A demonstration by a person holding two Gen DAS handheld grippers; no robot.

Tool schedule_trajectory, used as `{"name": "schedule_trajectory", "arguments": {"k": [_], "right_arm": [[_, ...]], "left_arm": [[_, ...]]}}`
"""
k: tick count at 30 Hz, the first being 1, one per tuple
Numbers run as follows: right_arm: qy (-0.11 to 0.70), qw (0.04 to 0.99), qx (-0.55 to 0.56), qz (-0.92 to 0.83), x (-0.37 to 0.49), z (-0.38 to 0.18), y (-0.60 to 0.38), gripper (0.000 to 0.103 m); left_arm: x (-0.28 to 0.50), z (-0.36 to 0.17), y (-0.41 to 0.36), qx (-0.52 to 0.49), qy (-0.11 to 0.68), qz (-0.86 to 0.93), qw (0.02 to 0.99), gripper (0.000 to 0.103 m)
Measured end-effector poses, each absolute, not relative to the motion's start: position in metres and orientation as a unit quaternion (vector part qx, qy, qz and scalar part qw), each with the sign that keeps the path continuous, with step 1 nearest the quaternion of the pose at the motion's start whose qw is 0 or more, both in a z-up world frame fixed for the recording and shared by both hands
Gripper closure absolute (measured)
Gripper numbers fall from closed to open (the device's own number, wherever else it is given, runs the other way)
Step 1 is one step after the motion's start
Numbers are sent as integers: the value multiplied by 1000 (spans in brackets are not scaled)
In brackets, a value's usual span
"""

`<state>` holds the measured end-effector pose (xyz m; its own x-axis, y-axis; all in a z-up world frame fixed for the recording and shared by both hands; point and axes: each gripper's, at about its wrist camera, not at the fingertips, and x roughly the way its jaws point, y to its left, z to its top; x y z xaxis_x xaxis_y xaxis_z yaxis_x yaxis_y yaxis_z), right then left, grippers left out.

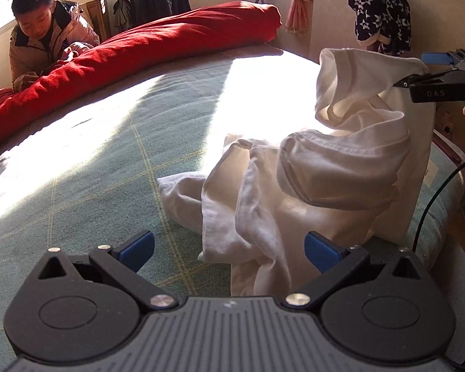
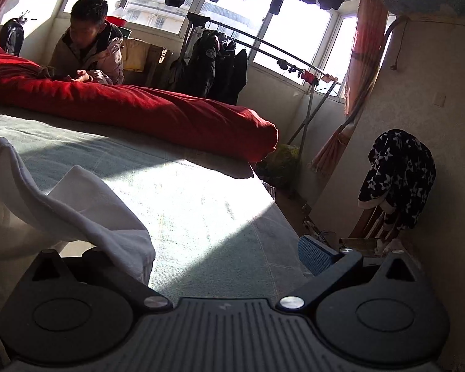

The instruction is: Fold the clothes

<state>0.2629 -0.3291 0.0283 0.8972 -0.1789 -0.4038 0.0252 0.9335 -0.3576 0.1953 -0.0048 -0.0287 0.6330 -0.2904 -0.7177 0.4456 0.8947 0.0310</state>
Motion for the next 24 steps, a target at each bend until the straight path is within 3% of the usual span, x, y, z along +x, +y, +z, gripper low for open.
{"name": "schedule_trajectory", "arguments": {"k": [13, 24], "right_arm": [[299, 930, -216, 8, 427, 9, -308, 0], [288, 927, -235, -39, 562, -10, -315, 0]], "left_arm": [[248, -25, 0, 70, 382, -196, 901, 1], [296, -24, -2, 44, 370, -196, 907, 1]]}}
